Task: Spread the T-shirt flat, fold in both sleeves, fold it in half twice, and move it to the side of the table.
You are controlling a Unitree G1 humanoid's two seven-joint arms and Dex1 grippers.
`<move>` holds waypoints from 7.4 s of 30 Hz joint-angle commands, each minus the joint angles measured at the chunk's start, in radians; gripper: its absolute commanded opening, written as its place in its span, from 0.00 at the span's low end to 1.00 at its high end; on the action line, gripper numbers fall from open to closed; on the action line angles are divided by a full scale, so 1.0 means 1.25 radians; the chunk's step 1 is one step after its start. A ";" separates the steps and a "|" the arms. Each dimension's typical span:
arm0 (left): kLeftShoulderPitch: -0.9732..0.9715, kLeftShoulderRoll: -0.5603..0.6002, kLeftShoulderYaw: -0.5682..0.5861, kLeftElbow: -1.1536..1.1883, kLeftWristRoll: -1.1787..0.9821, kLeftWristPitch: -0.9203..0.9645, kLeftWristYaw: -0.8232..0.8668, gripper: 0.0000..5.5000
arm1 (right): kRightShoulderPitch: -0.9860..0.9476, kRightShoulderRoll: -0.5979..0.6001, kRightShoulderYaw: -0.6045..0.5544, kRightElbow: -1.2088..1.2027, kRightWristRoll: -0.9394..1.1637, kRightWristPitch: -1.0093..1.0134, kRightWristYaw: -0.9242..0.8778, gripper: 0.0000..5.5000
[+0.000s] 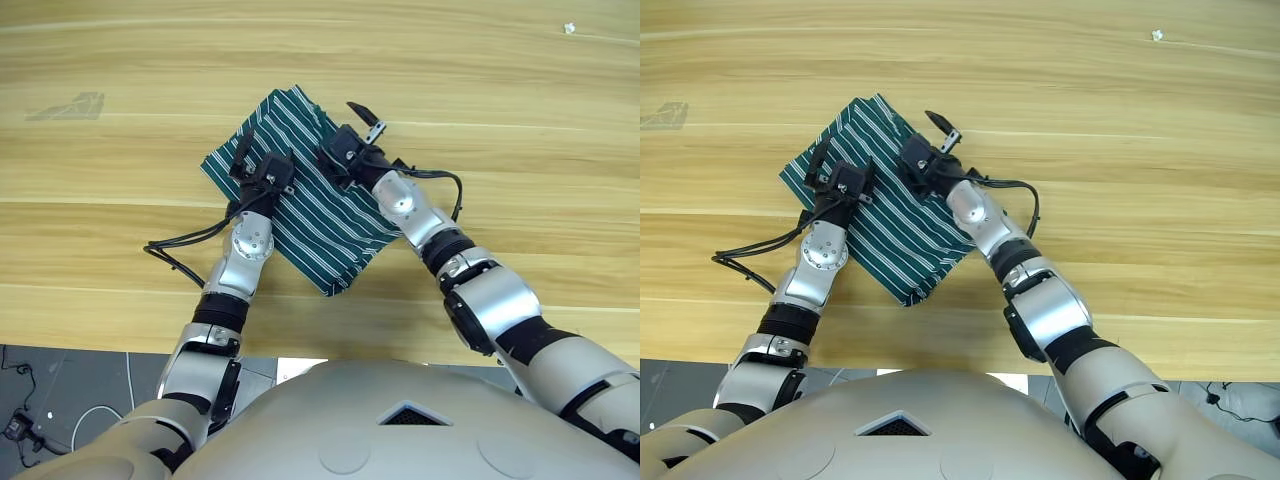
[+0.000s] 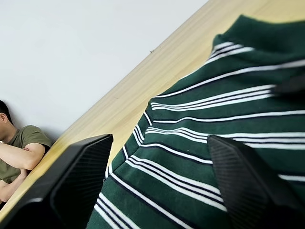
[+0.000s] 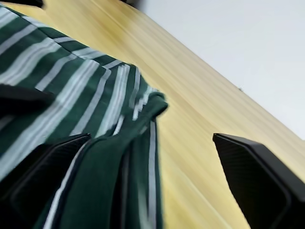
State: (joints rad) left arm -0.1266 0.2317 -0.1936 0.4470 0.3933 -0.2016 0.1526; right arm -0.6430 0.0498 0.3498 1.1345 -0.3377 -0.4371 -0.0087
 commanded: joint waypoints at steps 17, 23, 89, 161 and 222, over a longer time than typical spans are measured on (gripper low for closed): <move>0.017 0.017 -0.006 0.024 0.012 0.009 -0.005 0.67 | 0.021 -0.093 -0.072 -0.027 0.016 -0.053 0.009 0.87; 0.022 0.025 0.003 -0.030 0.006 0.011 -0.012 0.67 | 0.084 -0.126 -0.109 -0.292 0.073 -0.071 0.077 0.87; 0.373 0.391 -0.127 -0.625 0.147 -0.029 -0.489 0.67 | 0.147 -0.377 -0.005 -0.441 -0.028 0.020 0.372 0.87; 0.450 0.580 -0.024 -0.446 0.485 -0.379 -0.268 0.67 | 0.408 -0.699 0.123 -0.619 -0.175 -0.590 0.462 0.87; 0.457 0.617 0.162 -0.694 -0.735 0.082 -0.906 0.00 | 0.269 -0.714 0.037 -1.002 0.672 0.505 1.038 0.00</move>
State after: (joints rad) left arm 0.5440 1.0376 0.0213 -0.4645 -0.5074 -0.1495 -0.9805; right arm -0.2388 -0.8937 0.3764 -0.2055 0.5630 0.1993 1.2744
